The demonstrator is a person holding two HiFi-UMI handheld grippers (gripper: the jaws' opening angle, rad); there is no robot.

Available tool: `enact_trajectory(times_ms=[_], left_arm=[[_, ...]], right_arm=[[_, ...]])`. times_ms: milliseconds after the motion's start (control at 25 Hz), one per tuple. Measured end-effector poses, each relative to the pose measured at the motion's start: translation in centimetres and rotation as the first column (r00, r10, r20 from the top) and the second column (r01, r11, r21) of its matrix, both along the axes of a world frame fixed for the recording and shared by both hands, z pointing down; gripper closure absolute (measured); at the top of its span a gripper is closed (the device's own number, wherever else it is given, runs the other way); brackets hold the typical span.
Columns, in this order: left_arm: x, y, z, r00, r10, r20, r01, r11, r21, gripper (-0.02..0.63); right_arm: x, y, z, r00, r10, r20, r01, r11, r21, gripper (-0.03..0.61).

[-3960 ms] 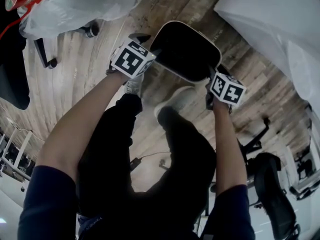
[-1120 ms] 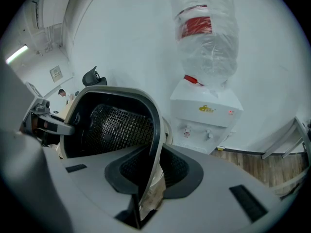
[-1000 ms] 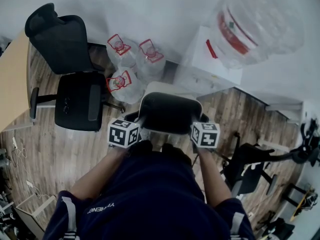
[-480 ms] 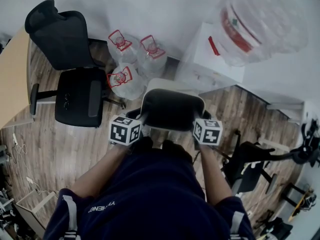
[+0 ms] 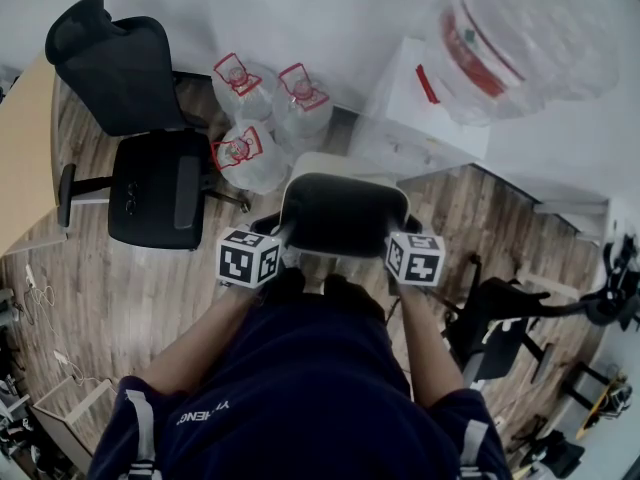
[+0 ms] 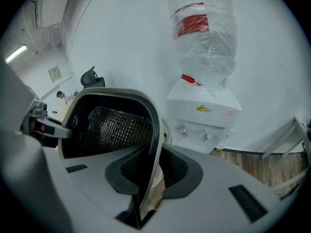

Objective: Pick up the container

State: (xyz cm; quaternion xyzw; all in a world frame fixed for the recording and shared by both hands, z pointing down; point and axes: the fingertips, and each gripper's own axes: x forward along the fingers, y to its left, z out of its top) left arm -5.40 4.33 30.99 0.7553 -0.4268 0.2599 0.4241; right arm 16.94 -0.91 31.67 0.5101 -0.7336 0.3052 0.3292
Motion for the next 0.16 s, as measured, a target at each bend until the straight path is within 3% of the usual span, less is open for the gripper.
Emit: enact_trajectory(times_ms=[160], left_arm=[[0.19,-0.04,0.06,1.000,-0.002,-0.003,0.002,1.000,0.000,0.497]], right_arm=[[0.27,-0.06,0.10,1.000,0.003,-0.007,-0.003,1.000,0.000,0.506]])
